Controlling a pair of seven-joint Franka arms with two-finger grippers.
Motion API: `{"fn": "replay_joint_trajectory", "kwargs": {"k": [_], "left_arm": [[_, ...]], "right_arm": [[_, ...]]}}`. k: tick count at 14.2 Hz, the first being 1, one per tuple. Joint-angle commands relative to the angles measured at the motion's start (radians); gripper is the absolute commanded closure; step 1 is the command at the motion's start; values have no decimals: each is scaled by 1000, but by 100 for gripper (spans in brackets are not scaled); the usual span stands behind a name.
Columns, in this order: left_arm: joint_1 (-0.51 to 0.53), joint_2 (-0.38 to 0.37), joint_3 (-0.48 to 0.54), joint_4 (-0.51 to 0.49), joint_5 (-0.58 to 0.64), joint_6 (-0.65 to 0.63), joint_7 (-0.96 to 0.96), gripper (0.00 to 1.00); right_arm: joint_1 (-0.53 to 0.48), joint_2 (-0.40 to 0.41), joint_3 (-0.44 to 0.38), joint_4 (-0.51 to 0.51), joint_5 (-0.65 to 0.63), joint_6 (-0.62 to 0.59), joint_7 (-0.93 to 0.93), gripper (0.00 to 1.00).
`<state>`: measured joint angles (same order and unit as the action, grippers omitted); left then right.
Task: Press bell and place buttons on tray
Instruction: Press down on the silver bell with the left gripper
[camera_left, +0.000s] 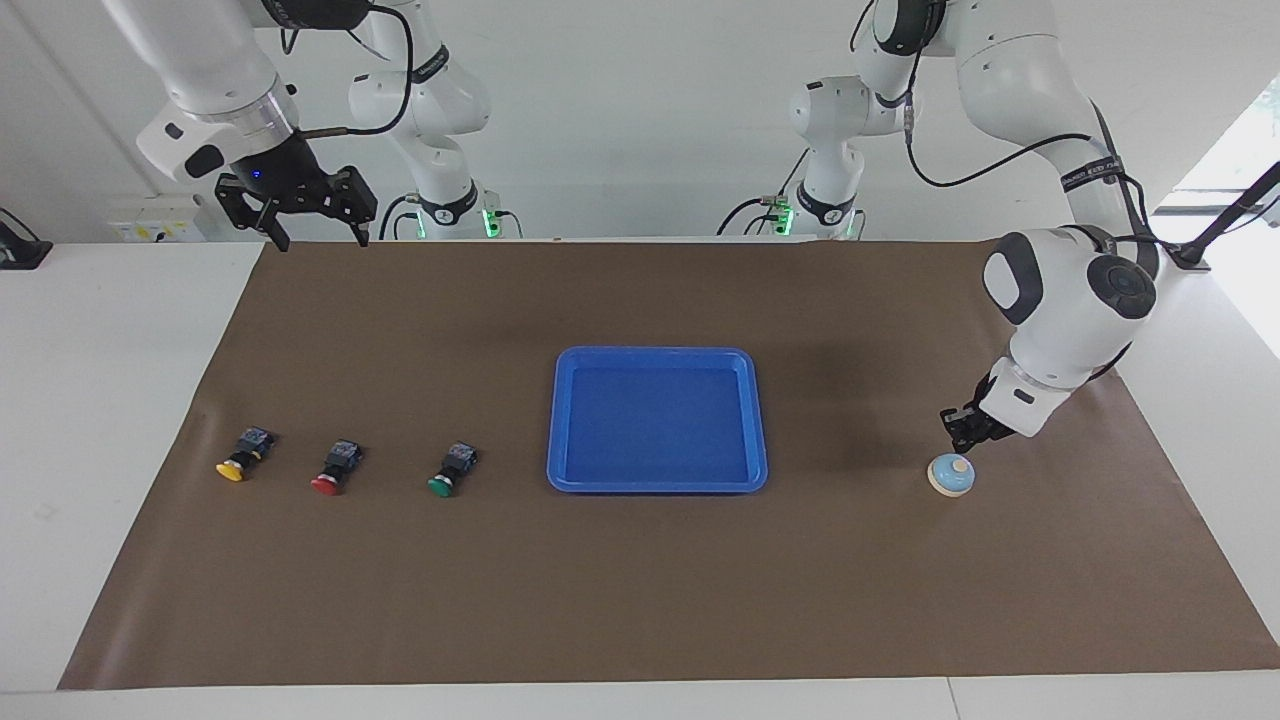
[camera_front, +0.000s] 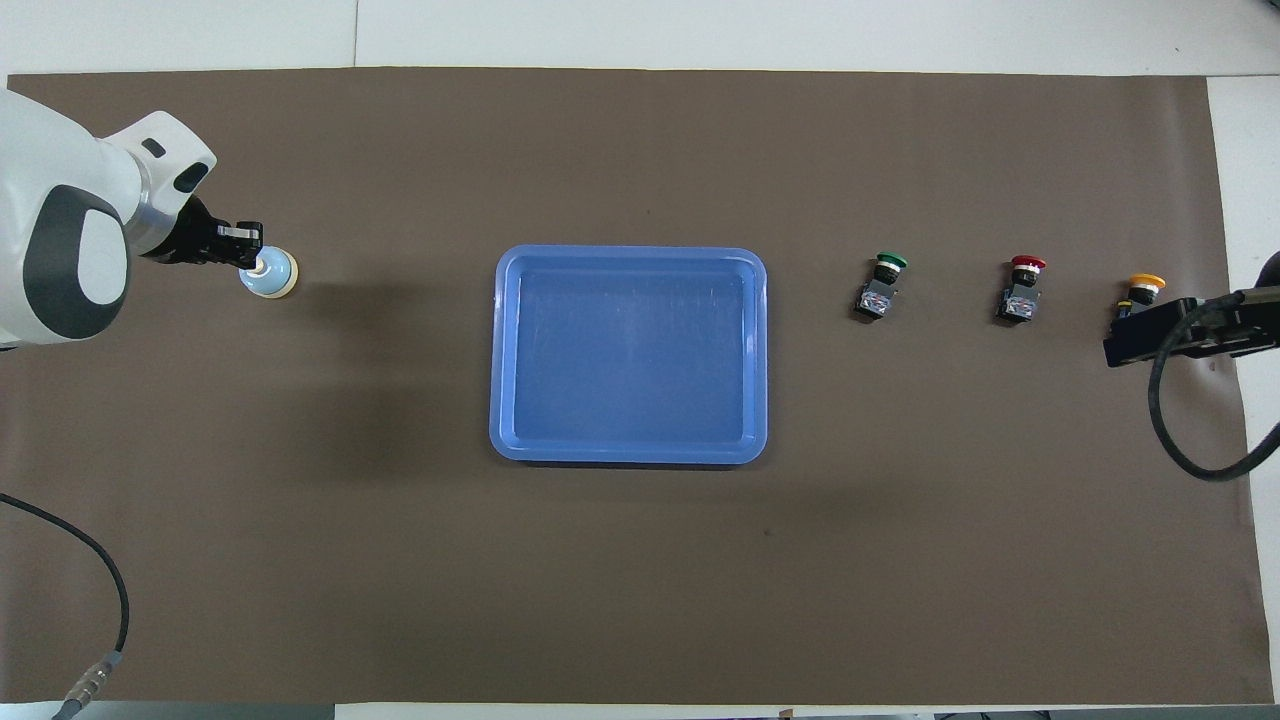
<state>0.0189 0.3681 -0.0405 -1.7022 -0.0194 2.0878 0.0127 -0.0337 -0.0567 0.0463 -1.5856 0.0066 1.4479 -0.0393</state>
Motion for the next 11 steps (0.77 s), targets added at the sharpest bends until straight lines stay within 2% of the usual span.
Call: {"fn": "replay_joint_trajectory", "kwargs": {"k": [1,11], "left_arm": [[1,5,14,-8,2,26,-13,100],[1,26,22,-10,10,67,-13,100]], "right_arm": [[-18,-22,9,-20,9,-7,-19,0],[-18,-22,9,-20,9,-9,-19,0]]}}
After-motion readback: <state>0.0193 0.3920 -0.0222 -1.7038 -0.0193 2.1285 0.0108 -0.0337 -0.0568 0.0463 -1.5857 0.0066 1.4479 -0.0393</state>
